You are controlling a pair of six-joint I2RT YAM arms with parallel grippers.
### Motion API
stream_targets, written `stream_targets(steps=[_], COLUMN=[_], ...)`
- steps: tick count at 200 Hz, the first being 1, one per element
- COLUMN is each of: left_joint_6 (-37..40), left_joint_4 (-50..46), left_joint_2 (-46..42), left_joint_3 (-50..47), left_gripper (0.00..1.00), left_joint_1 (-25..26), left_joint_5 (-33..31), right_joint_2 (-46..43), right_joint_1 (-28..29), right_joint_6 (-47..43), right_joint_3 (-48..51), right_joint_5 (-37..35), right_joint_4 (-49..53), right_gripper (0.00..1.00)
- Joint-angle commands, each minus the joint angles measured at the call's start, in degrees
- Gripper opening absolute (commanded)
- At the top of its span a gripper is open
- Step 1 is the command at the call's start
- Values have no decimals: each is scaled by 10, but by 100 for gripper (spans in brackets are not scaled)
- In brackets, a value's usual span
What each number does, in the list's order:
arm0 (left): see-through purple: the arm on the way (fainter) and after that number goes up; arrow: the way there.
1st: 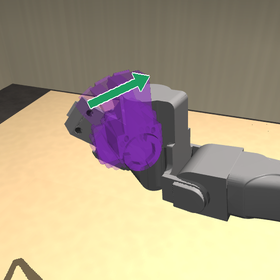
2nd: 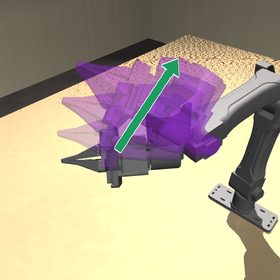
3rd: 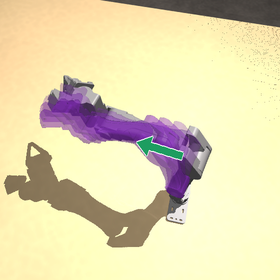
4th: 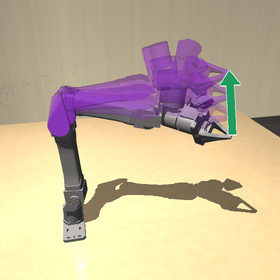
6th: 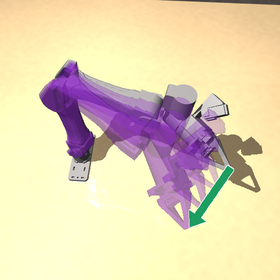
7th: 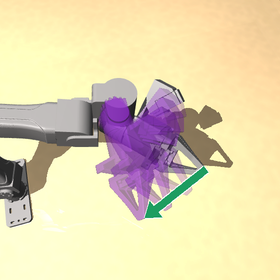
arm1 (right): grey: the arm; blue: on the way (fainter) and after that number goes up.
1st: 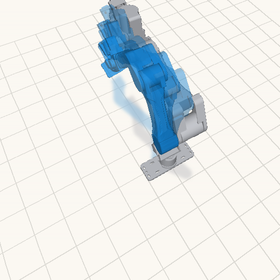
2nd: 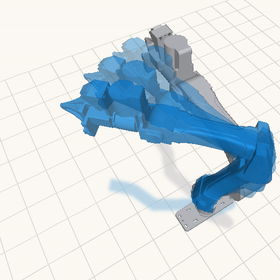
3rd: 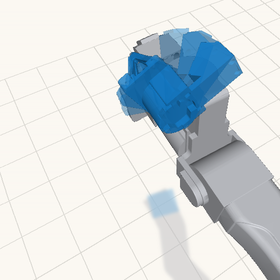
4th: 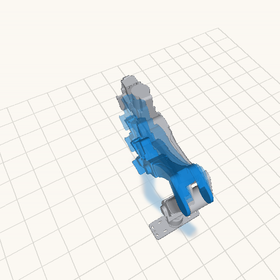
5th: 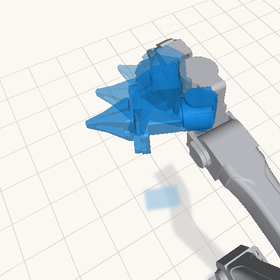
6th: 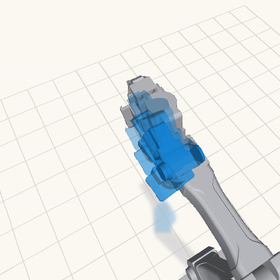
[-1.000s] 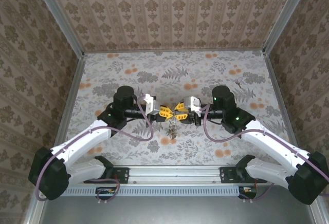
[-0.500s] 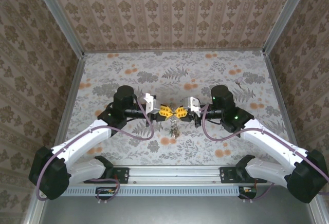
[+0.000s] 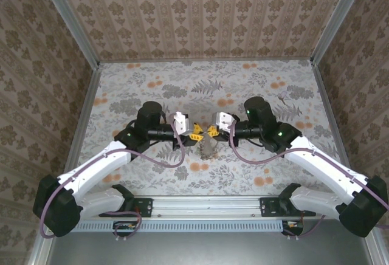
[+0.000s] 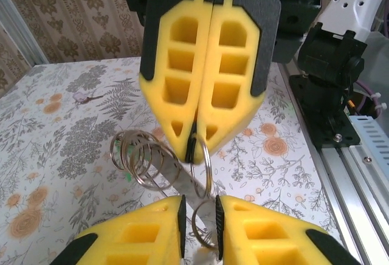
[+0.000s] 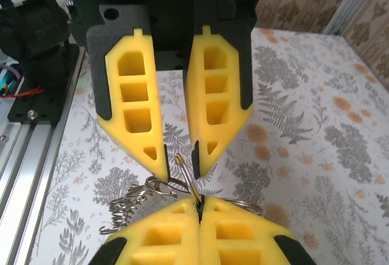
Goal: Put the keys on the keyring
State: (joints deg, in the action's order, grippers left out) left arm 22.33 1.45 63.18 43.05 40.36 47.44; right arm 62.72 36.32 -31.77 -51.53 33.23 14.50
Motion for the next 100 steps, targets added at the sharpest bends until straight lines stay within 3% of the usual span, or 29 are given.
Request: stream_targets(steps=[1,71,100], left_joint_6=[4,10,15], left_joint_4=[-5,-15,-22], left_joint_2=[11,22,27], left_joint_3=[27,33,31], left_gripper=[23,18,24], left_joint_1=[8,15,16], left_joint_5=[-5,-6,-12], right_joint_2=[10,12,11], right_joint_1=[9,17,16], right_joint_6=[-16,-6,-3], right_joint_3=[-22,-19,-15], right_joint_5=[-18,-33,-32], right_joint_4=[22,12,6], right_gripper=[0,0,0])
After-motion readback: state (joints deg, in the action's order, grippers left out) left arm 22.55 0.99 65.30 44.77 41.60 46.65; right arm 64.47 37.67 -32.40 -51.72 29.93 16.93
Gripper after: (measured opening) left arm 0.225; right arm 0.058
